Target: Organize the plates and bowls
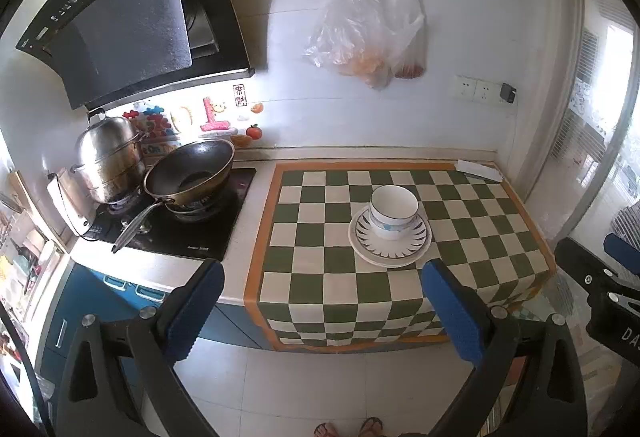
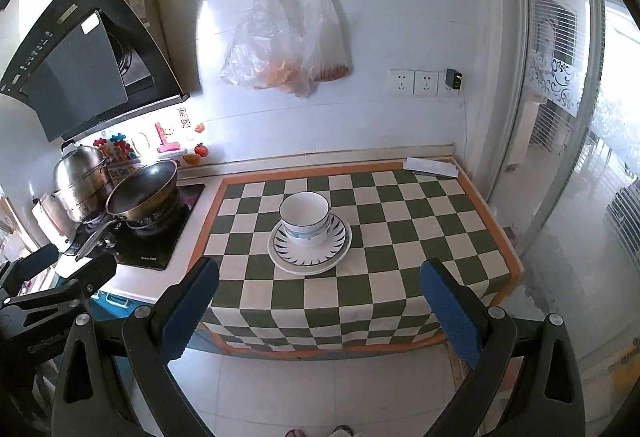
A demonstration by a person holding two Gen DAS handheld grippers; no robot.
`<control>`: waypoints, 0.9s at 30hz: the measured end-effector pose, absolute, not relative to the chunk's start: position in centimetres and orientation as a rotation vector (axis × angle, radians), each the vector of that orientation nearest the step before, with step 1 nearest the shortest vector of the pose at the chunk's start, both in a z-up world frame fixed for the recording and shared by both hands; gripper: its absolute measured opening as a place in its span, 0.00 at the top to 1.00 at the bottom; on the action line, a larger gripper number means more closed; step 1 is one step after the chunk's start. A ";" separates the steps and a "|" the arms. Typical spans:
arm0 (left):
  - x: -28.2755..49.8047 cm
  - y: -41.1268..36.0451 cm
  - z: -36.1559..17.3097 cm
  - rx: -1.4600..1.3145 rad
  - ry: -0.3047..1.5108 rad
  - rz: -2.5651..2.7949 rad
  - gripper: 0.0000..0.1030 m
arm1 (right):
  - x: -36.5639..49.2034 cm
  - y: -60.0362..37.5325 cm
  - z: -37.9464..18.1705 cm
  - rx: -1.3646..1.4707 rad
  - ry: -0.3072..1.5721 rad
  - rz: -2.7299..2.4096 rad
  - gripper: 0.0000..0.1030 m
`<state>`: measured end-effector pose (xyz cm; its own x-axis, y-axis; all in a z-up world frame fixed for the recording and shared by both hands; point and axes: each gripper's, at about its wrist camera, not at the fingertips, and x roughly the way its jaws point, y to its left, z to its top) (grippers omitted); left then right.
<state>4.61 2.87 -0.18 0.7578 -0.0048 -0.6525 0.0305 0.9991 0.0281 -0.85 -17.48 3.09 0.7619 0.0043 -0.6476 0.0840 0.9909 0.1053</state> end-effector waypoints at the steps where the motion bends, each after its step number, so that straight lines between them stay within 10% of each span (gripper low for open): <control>1: 4.6 2.9 -0.2 0.039 0.709 -0.017 0.02 | -0.9 -17.4 3.0 0.134 0.702 -0.046 0.01; 27: 4.6 3.5 -0.5 0.047 0.714 -0.026 0.02 | -0.7 -17.5 2.1 0.126 0.711 -0.073 0.01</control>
